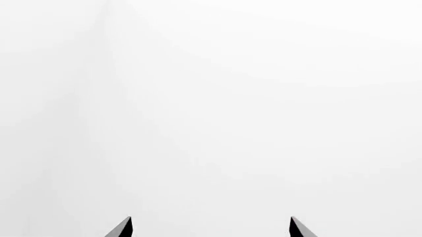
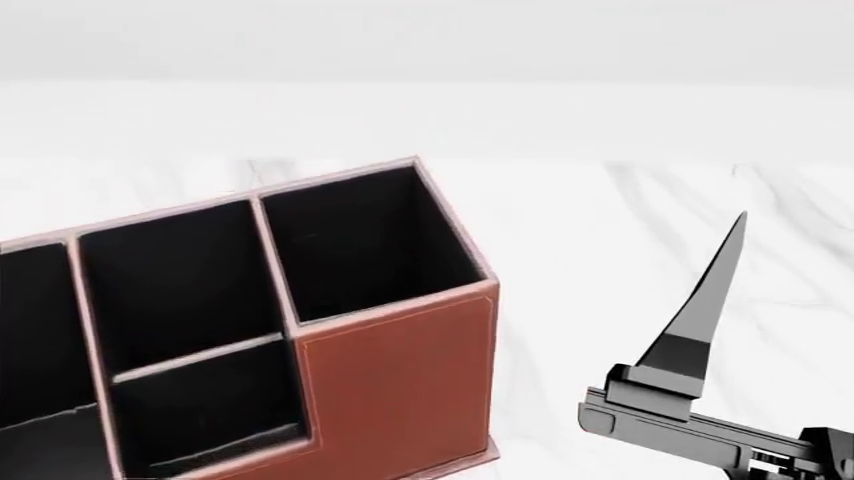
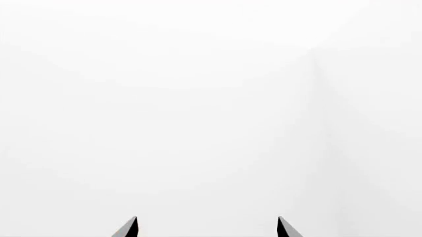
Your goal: Pick up the book and place it in the front compartment of the caddy.
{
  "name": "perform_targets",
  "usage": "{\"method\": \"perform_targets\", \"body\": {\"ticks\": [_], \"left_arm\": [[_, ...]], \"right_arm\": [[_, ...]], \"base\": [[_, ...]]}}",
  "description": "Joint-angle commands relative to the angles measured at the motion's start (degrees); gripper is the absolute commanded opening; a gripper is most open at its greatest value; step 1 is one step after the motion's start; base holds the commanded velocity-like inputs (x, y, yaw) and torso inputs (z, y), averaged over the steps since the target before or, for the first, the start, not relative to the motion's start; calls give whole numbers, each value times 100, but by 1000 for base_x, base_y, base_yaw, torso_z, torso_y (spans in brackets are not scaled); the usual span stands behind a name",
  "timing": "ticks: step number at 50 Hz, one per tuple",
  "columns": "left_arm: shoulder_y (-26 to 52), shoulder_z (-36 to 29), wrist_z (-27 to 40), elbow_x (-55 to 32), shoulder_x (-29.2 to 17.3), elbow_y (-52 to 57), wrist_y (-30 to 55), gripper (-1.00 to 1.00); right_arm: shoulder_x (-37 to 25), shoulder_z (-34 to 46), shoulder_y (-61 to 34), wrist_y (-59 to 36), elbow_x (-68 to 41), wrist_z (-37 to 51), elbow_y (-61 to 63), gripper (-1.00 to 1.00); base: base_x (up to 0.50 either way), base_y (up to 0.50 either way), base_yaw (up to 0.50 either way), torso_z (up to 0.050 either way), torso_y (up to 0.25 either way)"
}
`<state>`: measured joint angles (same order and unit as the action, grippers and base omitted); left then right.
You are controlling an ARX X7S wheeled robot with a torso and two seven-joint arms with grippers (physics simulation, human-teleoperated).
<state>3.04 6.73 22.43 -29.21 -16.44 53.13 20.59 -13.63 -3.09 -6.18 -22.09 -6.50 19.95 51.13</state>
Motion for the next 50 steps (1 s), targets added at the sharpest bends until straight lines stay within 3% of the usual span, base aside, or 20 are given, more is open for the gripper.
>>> {"method": "perform_targets", "body": {"ticks": [1, 11, 23, 28, 50], "left_arm": [[-3, -20, 33, -35, -31, -14, -39, 100], [-18, -23, 56, -81, -66, -1, -74, 100], [3, -27, 133, -160, -132, 56, -30, 100], [18, -30, 156, -233, -160, 26, 14, 100], [-11, -141, 173, -209, -274, 26, -15, 100]], "right_arm": [[-16, -6, 24, 111, -8, 55, -25, 100], [-163, 233, -45, -241, 410, 204, 26, 100], [-147, 148, -12, -134, 135, 181, 27, 100], [-77, 1, 33, 22, -68, 187, -2, 100], [-147, 47, 41, 62, -78, 251, 12, 100]], "base": [[500, 0, 0, 0, 0], [2, 181, 0, 0, 1], [0, 500, 0, 0, 0], [0, 0, 0, 4, 0], [0, 0, 0, 48, 0]]}}
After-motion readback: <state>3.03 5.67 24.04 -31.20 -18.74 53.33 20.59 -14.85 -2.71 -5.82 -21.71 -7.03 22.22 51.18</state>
